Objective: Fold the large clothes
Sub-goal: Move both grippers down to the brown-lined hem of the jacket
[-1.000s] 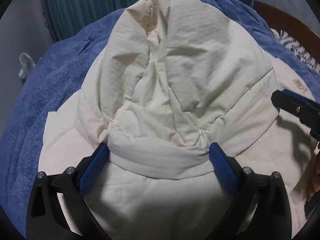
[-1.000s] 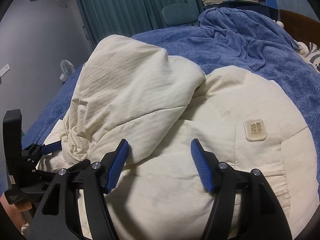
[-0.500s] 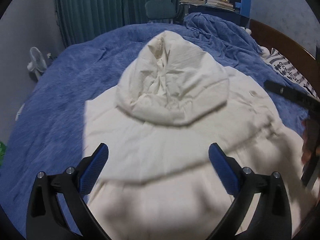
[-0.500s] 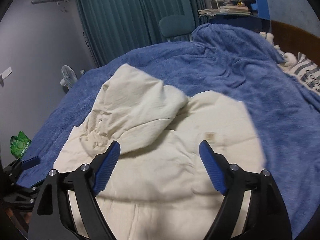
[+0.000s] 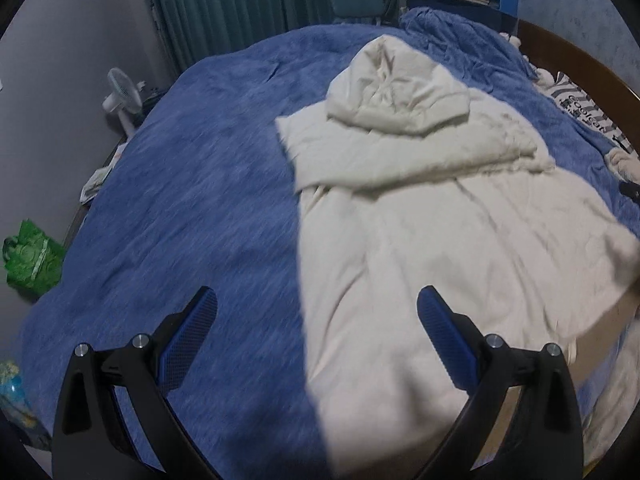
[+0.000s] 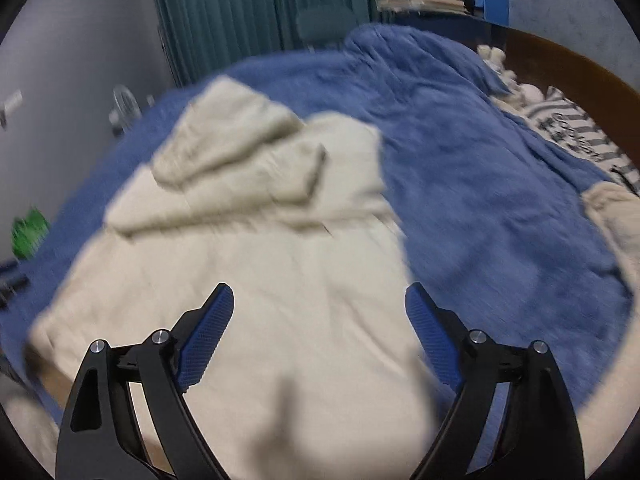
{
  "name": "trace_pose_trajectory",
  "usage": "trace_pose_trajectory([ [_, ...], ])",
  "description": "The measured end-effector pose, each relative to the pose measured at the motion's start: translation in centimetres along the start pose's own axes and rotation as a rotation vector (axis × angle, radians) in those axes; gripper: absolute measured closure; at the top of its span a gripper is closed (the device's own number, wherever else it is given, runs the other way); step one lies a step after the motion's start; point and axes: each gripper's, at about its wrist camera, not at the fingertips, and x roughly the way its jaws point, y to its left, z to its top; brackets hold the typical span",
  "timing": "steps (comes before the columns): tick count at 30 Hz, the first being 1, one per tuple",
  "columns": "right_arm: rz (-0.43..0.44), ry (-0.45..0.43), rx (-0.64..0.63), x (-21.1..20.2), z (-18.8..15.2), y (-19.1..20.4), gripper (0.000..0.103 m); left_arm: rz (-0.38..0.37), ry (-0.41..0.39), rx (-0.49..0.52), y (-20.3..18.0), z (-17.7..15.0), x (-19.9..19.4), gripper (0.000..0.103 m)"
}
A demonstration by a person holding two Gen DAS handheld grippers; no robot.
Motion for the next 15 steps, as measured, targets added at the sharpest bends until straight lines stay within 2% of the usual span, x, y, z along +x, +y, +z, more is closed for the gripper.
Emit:
trace_pose_trajectory([
  [3,-0.040,0.060,-0.013,-1.0,-2.1,-1.6,0.019,-0.015,0.057,-0.021,0.6,-2.5,-0.1,0.009],
  [5,-0.023,0.092,0.010,-1.2,-3.0,-2.5,0.019,-0.031,0.107,-0.048,0.6,-4.1,0.2,0.009],
  [8,0.022,0.140,0.062,-1.6,-4.5,-3.7,0.019,-0.090,0.190,-0.084,0.3,-6.0,0.9,0.018],
  [15,0.050,0.212,0.091,-1.2,-6.6,-4.6,0.021,-0.117,0.275,-0.086,-1.1,-7.9,2.4,0.021],
])
